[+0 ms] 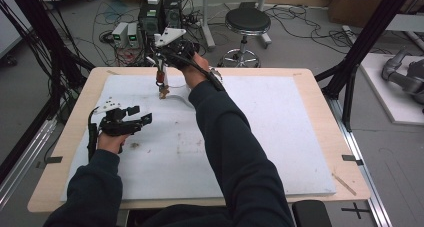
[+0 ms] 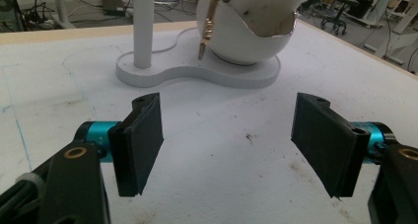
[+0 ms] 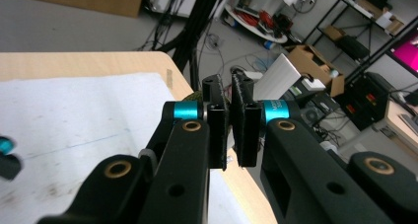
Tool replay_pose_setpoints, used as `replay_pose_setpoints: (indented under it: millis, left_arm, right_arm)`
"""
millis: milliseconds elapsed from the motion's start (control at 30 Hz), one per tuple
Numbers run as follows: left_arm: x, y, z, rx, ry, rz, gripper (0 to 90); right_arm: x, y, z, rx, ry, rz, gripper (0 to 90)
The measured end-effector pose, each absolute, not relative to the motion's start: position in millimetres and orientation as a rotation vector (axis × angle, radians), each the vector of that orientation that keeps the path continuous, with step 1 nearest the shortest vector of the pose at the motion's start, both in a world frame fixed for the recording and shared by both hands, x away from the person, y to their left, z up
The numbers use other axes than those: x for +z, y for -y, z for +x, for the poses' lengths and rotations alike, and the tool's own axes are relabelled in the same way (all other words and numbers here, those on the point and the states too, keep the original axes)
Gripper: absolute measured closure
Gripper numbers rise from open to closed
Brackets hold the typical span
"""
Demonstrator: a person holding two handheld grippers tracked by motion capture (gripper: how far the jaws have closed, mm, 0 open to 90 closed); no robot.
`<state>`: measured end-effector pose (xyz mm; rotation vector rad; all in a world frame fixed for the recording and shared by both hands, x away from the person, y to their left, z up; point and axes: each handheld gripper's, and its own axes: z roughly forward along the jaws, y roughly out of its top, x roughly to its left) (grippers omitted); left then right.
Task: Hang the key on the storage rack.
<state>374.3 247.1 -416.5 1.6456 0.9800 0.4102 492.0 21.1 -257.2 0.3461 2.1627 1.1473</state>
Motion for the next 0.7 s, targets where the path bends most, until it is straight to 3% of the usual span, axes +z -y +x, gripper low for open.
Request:
replay_pose_setpoints:
  millis: [500,600,633,700]
  left_arm:
    - [-417.0,-246.9,374.6,0.408,-0.978,1.648,27.8]
    - [-417.2,-247.1,374.7,0.407,-0.980,1.647,27.8]
    - [-417.2,-247.0,374.7,0.407,-0.981,1.646,27.8]
    - [-417.3,-246.8,374.7,0.408,-0.979,1.648,27.8]
  right_arm:
    - [-276.6,-38.2,515.0,1.091,-2.160,0.449,86.6]
    - [-278.4,-37.9,515.1,1.101,-2.163,0.467,84.9]
    - [-278.6,-36.2,513.6,1.111,-2.152,0.475,77.8]
    - [-278.1,-34.6,512.9,1.119,-2.135,0.477,75.4]
